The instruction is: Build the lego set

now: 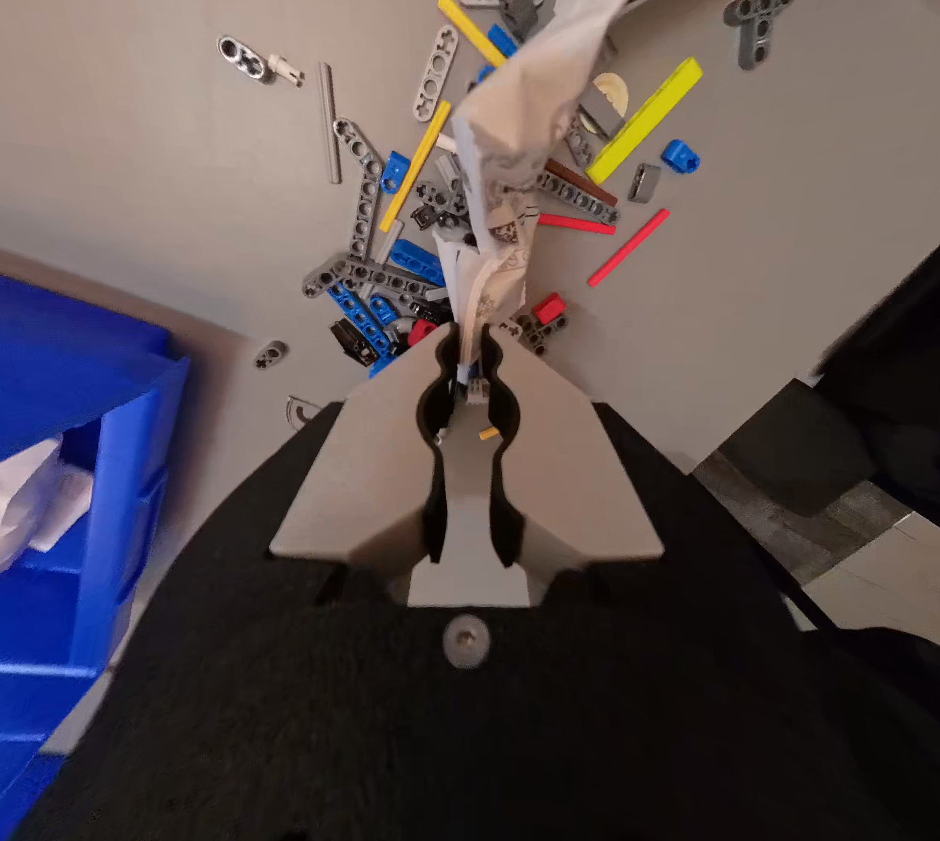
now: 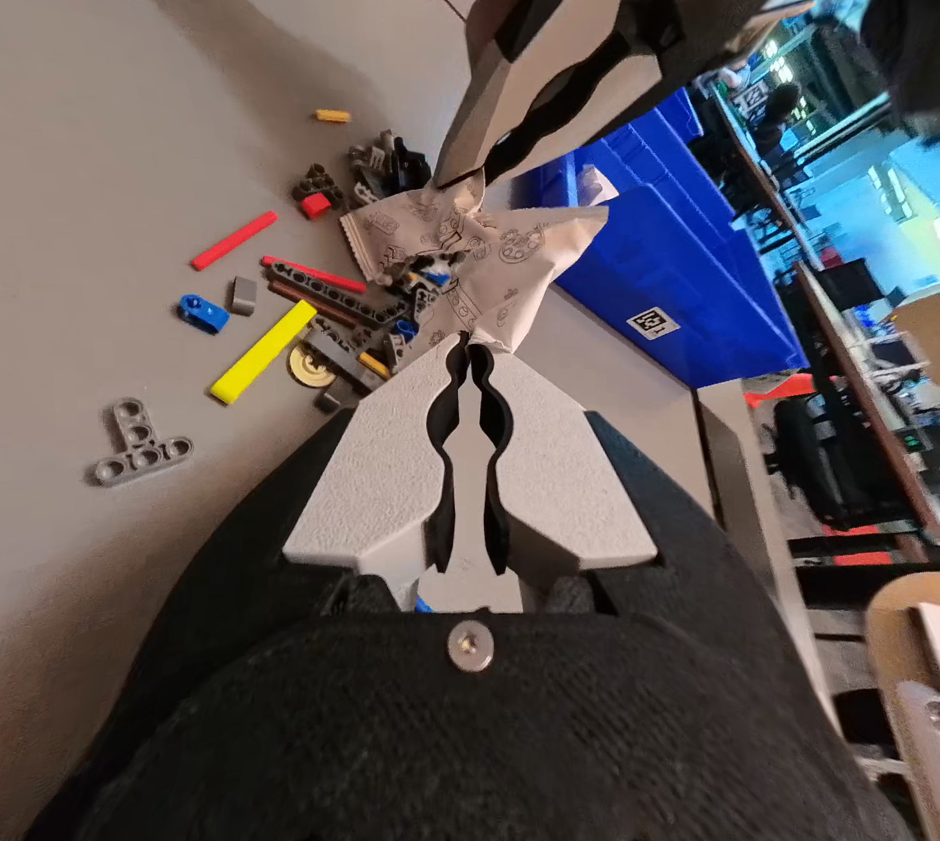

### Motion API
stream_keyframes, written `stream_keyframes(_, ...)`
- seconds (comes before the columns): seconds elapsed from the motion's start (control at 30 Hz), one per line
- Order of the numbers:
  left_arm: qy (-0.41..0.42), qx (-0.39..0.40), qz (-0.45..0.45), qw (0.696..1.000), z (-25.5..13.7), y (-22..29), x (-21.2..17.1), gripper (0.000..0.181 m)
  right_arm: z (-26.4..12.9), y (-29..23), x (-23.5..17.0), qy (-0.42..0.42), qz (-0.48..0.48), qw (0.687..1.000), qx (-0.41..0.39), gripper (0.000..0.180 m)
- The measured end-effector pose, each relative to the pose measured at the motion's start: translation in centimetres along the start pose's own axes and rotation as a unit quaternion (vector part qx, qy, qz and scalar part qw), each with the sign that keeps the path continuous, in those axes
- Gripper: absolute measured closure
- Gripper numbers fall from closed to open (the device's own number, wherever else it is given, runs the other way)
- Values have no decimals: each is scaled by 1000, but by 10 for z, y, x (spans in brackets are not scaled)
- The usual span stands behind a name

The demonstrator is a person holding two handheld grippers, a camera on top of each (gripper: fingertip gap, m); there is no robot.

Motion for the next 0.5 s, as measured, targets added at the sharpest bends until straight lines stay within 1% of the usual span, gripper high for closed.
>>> stream_keyframes(0.13, -40, 32, -29, 998, 3, 3, 2, 175, -1, -7, 1, -10, -74, 997, -2, 180)
stream_keyframes(0.2, -43, 53, -50, 996, 3, 3, 4, 174, -1, -7, 2, -22, -108, 994, -9, 180)
stream_keyframes(0.27, -32, 70, -62, 995, 4, 2, 5, 173, 0, -7, 1, -30, -121, 992, -21, 180)
stream_keyframes(0.33, -4, 73, -68, 995, 6, 3, 4, 172, 1, -9, 0, -27, -121, 992, -38, 180)
stream_keyframes(0.37, 23, 71, -67, 995, 8, 4, 3, 170, 1, -10, -1, -27, -121, 991, -45, 180)
stream_keyframes(0.43, 86, 63, -71, 992, 11, 5, 0, 169, -1, -9, 2, -12, -113, 990, -79, 180)
stream_keyframes(0.5, 161, 40, -85, 982, 16, 8, -4, 167, -3, -8, 6, 7, -95, 990, -100, 180)
Point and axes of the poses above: each gripper's, where its closed fingertips meet, z out along the fingers, x out of its top, y = z × x across the jaws, the point moved 4 cm from there along -z, back along the fingers, and after that the axes turned 2 degrees about -z, right-handed, at the moved point
